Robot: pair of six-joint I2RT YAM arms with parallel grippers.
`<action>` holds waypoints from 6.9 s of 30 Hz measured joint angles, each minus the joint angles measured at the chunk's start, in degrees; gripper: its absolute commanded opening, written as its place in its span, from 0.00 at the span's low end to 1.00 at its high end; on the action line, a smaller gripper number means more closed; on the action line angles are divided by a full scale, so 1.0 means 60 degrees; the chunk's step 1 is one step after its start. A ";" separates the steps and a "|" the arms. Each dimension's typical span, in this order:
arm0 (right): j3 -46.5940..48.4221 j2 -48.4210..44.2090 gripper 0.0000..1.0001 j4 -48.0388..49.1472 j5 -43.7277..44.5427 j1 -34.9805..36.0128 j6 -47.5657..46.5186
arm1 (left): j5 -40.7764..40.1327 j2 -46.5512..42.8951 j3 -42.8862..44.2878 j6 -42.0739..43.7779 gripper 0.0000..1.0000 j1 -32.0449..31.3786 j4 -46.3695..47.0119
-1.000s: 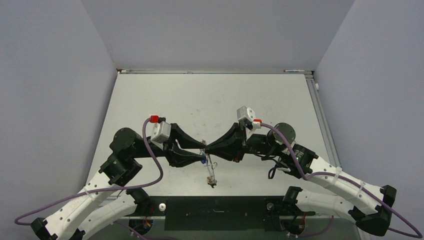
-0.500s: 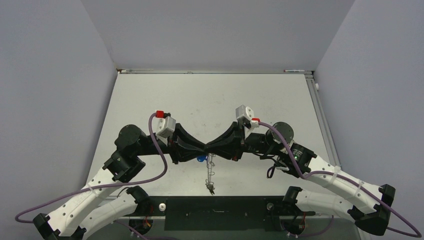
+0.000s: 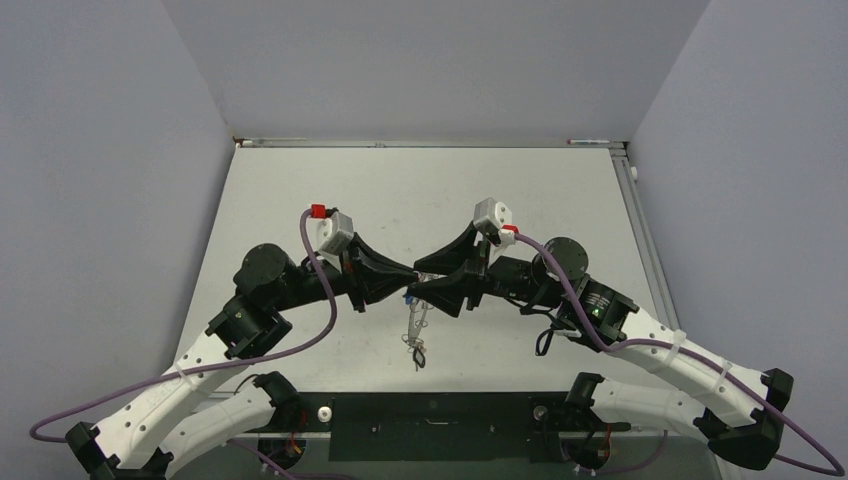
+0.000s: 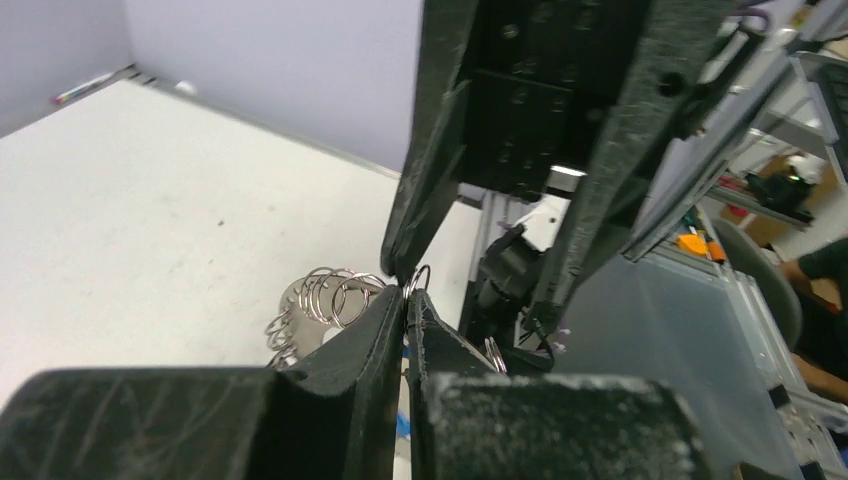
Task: Put the keys on the keyring
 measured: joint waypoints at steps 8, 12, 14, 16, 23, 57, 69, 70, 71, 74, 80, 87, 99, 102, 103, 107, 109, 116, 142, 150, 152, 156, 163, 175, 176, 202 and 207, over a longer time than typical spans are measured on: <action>0.0102 -0.0710 0.69 -0.1479 0.2390 0.0011 -0.0321 | -0.2029 0.0339 0.0441 0.0280 0.00 -0.0033 -0.1963; 0.0036 -0.1359 0.70 -0.1880 0.3854 0.0011 -0.0368 | -0.3002 0.0783 0.0750 0.0317 0.00 -0.0033 -0.2907; -0.0339 -0.1668 0.72 -0.1687 0.4379 0.0011 -0.0368 | -0.3472 0.0987 0.0856 0.0317 0.00 -0.0033 -0.3264; -0.0940 -0.1974 0.75 -0.1475 0.4798 0.0022 -0.0364 | -0.3956 0.1162 0.0936 0.0313 0.00 -0.0033 -0.3585; -0.2856 -0.1330 0.76 -0.0168 0.6182 0.0922 -0.0692 | -0.5355 0.1774 0.1341 0.0251 0.00 0.0000 -0.4532; -0.4346 0.3541 0.57 0.7796 0.8939 0.4131 -0.4360 | -0.5861 0.2025 0.1767 -0.3078 0.00 0.0586 -0.5442; -0.4517 0.4302 0.51 0.9774 0.9817 0.4266 -0.5956 | -0.6404 0.2029 0.2102 -0.5322 0.00 0.0586 -0.6306; -0.4517 0.4306 0.50 0.9861 0.9825 0.4266 -0.6022 | -0.6451 0.1996 0.2102 -0.5464 0.00 0.0586 -0.6324; -0.4517 0.4320 0.50 0.9930 0.9832 0.4266 -0.6084 | -0.6492 0.1963 0.2102 -0.5584 0.00 0.0586 -0.6346; -0.4462 0.4506 0.49 1.0054 0.9825 0.4273 -0.6178 | -0.6579 0.1880 0.2098 -0.5941 0.00 0.0586 -0.6357; -0.4076 0.5206 0.45 1.0276 0.9821 0.4320 -0.6477 | -0.6728 0.1708 0.1938 -0.6553 0.00 0.0590 -0.6349; -0.3865 0.5635 0.41 1.0874 0.9814 0.4335 -0.6914 | -0.6834 0.1665 0.1898 -0.7246 0.00 0.0597 -0.6513; -0.3818 0.5734 0.39 1.1446 0.9581 0.4167 -0.7402 | -0.7413 0.0867 0.1606 -0.8524 0.00 0.0597 -0.6561; -0.3574 0.5898 0.39 1.1479 0.9471 0.4054 -0.7420 | -0.7497 0.0860 0.1603 -0.8699 0.00 0.0597 -0.6568; -0.3490 0.5967 0.39 1.1486 0.9449 0.4018 -0.7439 | -0.7504 0.0860 0.1599 -0.8746 0.00 0.0597 -0.6575; -0.3180 0.6222 0.38 1.1493 0.9446 0.3945 -0.7599 | -0.7526 0.0838 0.1599 -0.8885 0.00 0.0597 -0.6601; -0.3053 0.6335 0.38 1.1497 0.9460 0.3945 -0.7672 | -0.7530 0.0790 0.1596 -0.8950 0.00 0.0597 -0.6626; -0.3013 0.6360 0.38 1.1591 0.9643 0.3938 -0.7868 | -0.7643 0.0579 0.1588 -0.8987 0.00 0.0597 -0.6637; -0.1960 0.7002 0.22 1.1653 1.0754 0.3883 -0.8582 | -0.7675 0.0470 0.1472 -0.8980 0.00 0.0597 -0.6634; -0.1792 0.7125 0.05 1.1581 1.1398 0.3887 -0.8834 | -0.7672 0.0466 0.1439 -0.8972 0.00 0.0597 -0.6634; -0.1778 0.7111 0.05 1.1315 1.1435 0.3887 -0.8761 | -0.7672 0.0466 0.1432 -0.8965 0.00 0.0597 -0.6630; -0.1778 0.6932 0.05 1.0411 1.1460 0.3869 -0.8317 | -0.7672 0.0466 0.1428 -0.8939 0.00 0.0597 -0.6630; -0.1756 0.5978 0.05 0.8262 1.1449 0.3442 -0.6670 | -0.7584 0.0474 0.1432 -0.8794 0.00 0.0597 -0.6637; -0.1617 0.5523 0.05 0.6102 1.1118 0.2947 -0.4885 | -0.6845 0.0812 0.2076 -0.8582 0.00 0.0605 -0.7209; -0.1617 0.5523 0.05 0.6007 1.1118 0.2947 -0.4812 | -0.6794 0.0812 0.2153 -0.8550 0.00 0.0608 -0.7253; -0.1767 0.1115 0.58 0.0612 0.5912 0.2120 -0.2812 | -0.4885 0.1027 0.2419 -0.4696 0.00 0.0933 -0.6725; -0.1093 0.0827 0.57 -0.0707 0.4051 0.1730 -0.2943 | -0.3435 0.1045 0.2488 -0.3115 0.00 0.1005 -0.6488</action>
